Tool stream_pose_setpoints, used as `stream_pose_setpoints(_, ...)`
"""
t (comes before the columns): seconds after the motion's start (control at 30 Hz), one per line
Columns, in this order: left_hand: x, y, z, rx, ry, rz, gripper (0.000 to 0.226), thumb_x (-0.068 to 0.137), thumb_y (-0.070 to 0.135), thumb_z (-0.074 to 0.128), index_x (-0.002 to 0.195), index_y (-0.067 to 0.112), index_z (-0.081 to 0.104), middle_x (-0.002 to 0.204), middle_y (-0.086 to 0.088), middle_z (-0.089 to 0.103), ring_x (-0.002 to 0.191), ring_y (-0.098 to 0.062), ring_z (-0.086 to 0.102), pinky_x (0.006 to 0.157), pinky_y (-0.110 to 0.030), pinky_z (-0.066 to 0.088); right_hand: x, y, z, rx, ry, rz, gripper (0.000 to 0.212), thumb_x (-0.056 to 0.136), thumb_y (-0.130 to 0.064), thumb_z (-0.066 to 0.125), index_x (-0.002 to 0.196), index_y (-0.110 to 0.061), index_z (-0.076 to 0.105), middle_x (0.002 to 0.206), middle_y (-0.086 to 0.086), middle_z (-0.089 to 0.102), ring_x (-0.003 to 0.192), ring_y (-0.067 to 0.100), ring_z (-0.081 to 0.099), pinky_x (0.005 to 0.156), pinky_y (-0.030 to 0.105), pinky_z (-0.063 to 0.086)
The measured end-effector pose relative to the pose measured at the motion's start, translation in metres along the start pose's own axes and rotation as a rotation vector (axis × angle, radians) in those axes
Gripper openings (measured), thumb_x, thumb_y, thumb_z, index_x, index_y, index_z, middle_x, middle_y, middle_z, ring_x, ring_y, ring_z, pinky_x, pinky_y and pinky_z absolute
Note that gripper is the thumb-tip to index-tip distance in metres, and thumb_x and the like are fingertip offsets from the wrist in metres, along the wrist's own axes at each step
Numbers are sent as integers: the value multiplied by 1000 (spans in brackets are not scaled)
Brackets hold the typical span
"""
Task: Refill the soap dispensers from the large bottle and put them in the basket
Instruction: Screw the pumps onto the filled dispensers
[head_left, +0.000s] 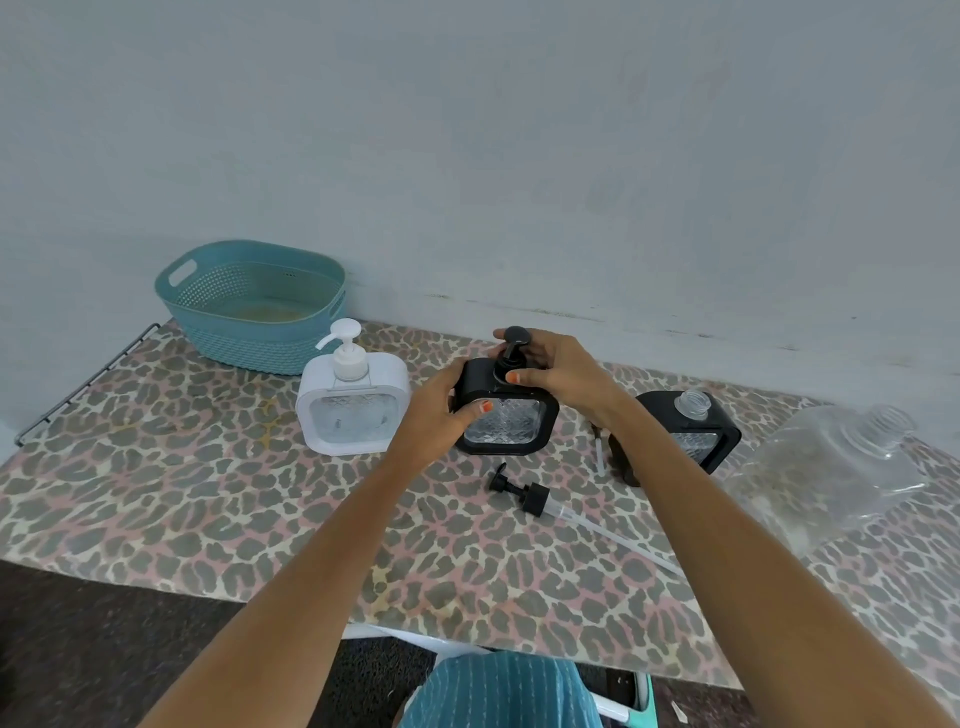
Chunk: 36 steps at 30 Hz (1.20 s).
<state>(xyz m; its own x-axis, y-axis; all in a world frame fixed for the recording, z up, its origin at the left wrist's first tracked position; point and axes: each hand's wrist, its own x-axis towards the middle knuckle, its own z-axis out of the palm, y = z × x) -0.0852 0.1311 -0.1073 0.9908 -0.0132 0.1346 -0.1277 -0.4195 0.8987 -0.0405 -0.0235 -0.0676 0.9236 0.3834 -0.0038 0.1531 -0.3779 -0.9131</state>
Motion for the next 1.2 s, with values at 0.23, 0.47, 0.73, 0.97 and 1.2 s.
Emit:
stream_pose_setpoints(0.23,2,-4,7,49,76,25,42,84,13,62,124,9,48,113,-10,60,98,-18,54,74,-11,35,-3,-2,30,-20,414,75,45,78,0,68,119,-5,49,117,13,63,110,22,58,80,20,44)
stream_pose_setpoints(0.47,4,-4,-2,18,-43,12,45,85,11,60,128,11,45,105,5,51,98,-11,48,74,-7,31,1,-4,-1,-31,-21,30,51,82,3,63,129,-5,45,123,14,59,114,20,55,95,29,48)
stream_pose_setpoints(0.73,6,-8,7,67,61,48,39,84,11,62,121,7,49,106,-8,60,90,-13,49,67,-9,31,2,0,17,41,167,-13,45,84,12,52,121,-10,38,96,6,63,92,16,58,72,10,47)
stream_pose_setpoints(0.97,3,-4,7,41,46,24,40,85,12,61,122,7,48,102,1,52,92,-11,47,69,-9,31,2,-5,13,-19,137,11,49,82,7,60,125,-6,41,103,7,63,100,19,60,85,23,50)
stream_pose_setpoints(1.2,11,-8,0,61,-47,17,42,85,12,61,124,10,47,102,2,53,96,-13,49,71,-8,34,1,0,3,29,20,-37,40,83,16,50,113,-10,43,98,5,64,100,24,59,88,32,49)
